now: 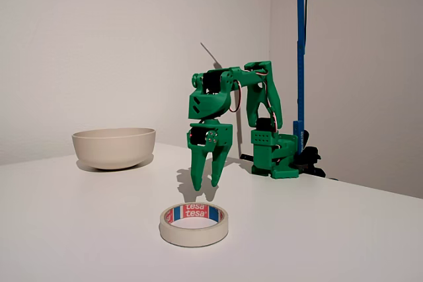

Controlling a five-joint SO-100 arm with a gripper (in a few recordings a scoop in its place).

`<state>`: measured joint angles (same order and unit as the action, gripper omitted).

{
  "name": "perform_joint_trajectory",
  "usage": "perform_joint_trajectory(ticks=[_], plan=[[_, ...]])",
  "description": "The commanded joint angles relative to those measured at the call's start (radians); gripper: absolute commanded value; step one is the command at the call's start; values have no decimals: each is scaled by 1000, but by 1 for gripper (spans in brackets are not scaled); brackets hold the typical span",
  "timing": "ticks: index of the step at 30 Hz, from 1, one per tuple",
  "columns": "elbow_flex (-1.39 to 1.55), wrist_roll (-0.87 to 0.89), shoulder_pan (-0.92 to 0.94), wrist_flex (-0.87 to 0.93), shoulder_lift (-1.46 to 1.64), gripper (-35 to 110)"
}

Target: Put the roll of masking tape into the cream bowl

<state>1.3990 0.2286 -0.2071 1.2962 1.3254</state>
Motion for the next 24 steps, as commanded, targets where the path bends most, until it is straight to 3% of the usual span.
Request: perform_joint_trajectory(ticks=[1, 24], plan=[[-103, 14, -17, 15, -12, 16], [-348, 29, -32, 153, -201, 17]])
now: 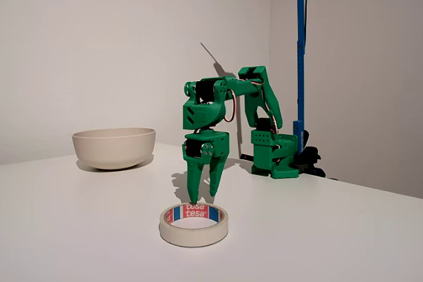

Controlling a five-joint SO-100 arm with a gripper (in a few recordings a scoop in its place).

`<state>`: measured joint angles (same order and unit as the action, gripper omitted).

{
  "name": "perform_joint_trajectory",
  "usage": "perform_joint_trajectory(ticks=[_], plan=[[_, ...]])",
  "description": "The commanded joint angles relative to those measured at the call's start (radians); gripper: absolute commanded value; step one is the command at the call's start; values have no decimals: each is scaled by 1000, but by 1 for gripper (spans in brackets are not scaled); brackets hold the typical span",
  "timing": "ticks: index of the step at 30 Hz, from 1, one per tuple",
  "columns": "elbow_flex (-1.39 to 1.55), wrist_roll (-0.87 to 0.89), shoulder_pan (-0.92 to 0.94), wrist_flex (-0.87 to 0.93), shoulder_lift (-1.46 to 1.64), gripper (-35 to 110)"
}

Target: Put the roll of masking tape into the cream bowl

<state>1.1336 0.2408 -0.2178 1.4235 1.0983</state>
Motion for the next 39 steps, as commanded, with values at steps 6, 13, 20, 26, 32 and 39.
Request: perform_joint_trajectory(ticks=[6, 13, 20, 26, 32, 39], plan=[[-91, 14, -26, 14, -11, 17], [-91, 9, -52, 0, -64, 15], [-91, 3, -58, -26, -120, 8], [-91, -3, -58, -34, -114, -8], [-91, 5, -69, -35, -80, -8], [-91, 32, -86, 29, 166, -8]])
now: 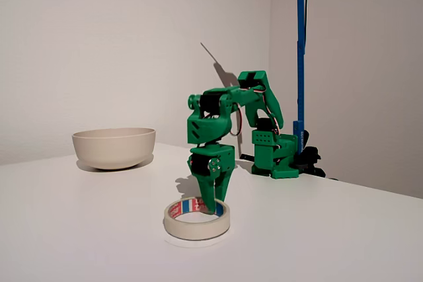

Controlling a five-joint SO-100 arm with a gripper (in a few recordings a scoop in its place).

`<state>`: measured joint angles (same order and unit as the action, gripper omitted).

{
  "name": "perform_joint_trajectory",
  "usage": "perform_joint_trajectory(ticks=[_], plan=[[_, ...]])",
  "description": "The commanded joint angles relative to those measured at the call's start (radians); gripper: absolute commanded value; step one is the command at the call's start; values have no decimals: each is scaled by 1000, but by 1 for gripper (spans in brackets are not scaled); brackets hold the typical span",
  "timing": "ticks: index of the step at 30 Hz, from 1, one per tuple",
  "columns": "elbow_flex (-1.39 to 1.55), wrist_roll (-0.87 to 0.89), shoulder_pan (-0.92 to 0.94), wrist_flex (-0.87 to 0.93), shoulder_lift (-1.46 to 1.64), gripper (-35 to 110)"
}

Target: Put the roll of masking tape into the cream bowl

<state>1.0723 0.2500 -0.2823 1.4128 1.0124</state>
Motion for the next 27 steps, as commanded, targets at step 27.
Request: perform_joint_trajectory(ticks=[27], plan=[[-29, -18, 644, 213, 1167, -8]])
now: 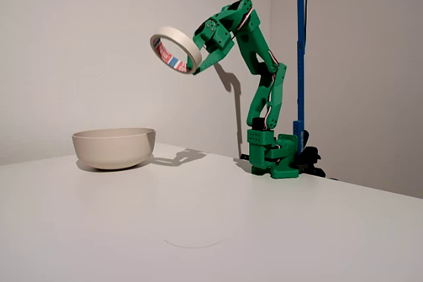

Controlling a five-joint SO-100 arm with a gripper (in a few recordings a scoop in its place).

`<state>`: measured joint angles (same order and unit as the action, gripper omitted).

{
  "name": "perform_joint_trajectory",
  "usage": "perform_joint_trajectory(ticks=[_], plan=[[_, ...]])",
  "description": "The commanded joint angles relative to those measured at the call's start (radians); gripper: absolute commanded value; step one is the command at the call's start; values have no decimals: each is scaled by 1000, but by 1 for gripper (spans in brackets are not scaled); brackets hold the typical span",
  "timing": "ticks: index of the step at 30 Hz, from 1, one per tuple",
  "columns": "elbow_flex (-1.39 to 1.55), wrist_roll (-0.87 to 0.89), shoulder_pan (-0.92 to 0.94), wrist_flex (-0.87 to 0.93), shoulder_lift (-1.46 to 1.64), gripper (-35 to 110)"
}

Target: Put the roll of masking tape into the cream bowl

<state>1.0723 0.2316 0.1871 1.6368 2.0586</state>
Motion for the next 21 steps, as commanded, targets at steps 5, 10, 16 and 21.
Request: perform_joint_trajectory(ticks=[5, 10, 16, 21], plan=[[-29, -34, 443, -130, 83, -8], [-80, -71, 623, -265, -81, -8], [-517, -80, 753, -213, -541, -8], [-538, -110, 784, -319, -690, -8]])
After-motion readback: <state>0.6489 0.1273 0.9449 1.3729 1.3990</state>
